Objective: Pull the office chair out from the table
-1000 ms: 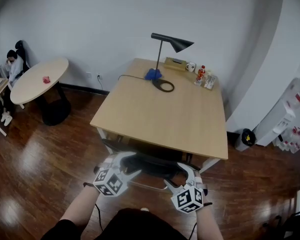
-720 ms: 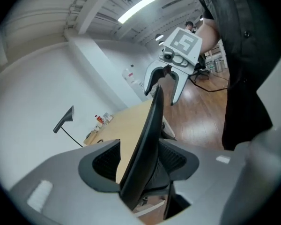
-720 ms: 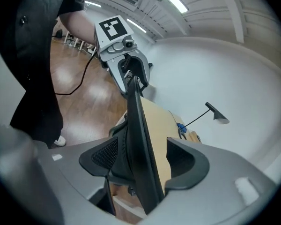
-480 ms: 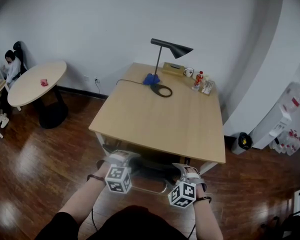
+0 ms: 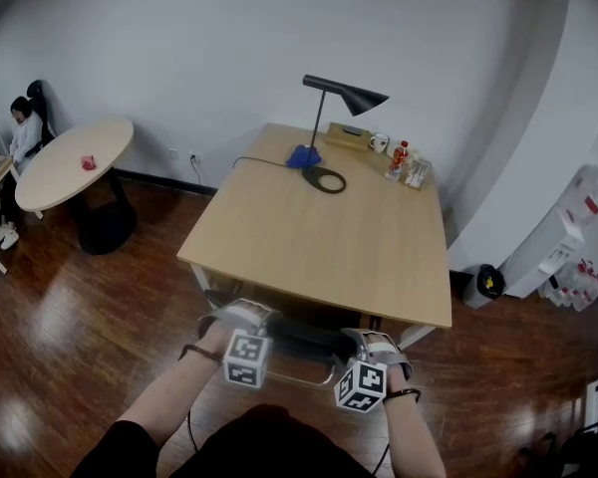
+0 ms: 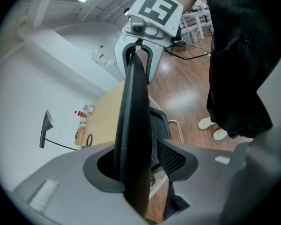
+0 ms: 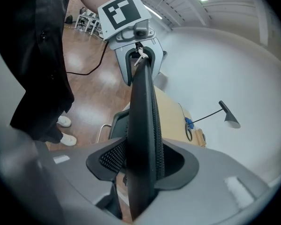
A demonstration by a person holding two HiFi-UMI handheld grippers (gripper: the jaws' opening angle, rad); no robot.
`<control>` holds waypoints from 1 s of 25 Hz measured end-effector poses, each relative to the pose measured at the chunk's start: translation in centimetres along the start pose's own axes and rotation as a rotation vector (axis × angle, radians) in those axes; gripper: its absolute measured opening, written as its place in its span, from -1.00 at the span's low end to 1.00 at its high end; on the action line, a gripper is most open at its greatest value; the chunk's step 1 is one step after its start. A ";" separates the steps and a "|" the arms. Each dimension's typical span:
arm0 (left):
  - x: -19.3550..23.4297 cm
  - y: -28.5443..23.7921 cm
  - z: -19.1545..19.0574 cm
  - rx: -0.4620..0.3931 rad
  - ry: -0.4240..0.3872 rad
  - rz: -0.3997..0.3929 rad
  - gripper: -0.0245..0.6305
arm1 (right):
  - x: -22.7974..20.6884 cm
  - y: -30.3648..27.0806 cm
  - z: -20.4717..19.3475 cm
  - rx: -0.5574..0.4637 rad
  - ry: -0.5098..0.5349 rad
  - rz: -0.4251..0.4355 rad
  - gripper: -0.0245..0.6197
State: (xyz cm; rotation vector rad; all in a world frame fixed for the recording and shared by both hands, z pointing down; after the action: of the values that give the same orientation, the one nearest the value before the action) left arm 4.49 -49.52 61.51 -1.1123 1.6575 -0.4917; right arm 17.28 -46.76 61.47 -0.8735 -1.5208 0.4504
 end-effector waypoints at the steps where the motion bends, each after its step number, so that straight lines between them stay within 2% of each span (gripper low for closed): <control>1: 0.1 0.0 -0.1 0.004 -0.011 0.009 -0.29 | 0.0 -0.1 -0.1 0.012 0.012 0.003 -0.35; 4: 0.5 0.0 0.0 0.000 -0.013 0.024 -0.55 | 0.2 -0.2 -0.3 0.036 0.039 0.028 -0.55; 10: 0.3 -0.1 -0.1 0.003 -0.015 0.018 -0.58 | 0.6 -0.2 -0.2 0.029 0.037 0.065 -0.63; 25: -1.0 0.0 0.3 0.070 -0.021 -0.052 -0.63 | 1.8 0.5 -0.4 0.071 0.016 0.149 -0.67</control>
State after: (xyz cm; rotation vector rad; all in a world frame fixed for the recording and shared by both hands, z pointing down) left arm 4.78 -48.56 61.91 -1.1079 1.5843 -0.5659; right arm 17.92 -45.18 62.35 -0.9361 -1.4226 0.6007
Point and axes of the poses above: the fingertips, and each gripper's own axes: y backward along the fingers, x to its left, z out of its top, the point moved 2 cm from there along y, backward along the fingers, and after that the axes turned 14 degrees about y, right-handed, at the moved point
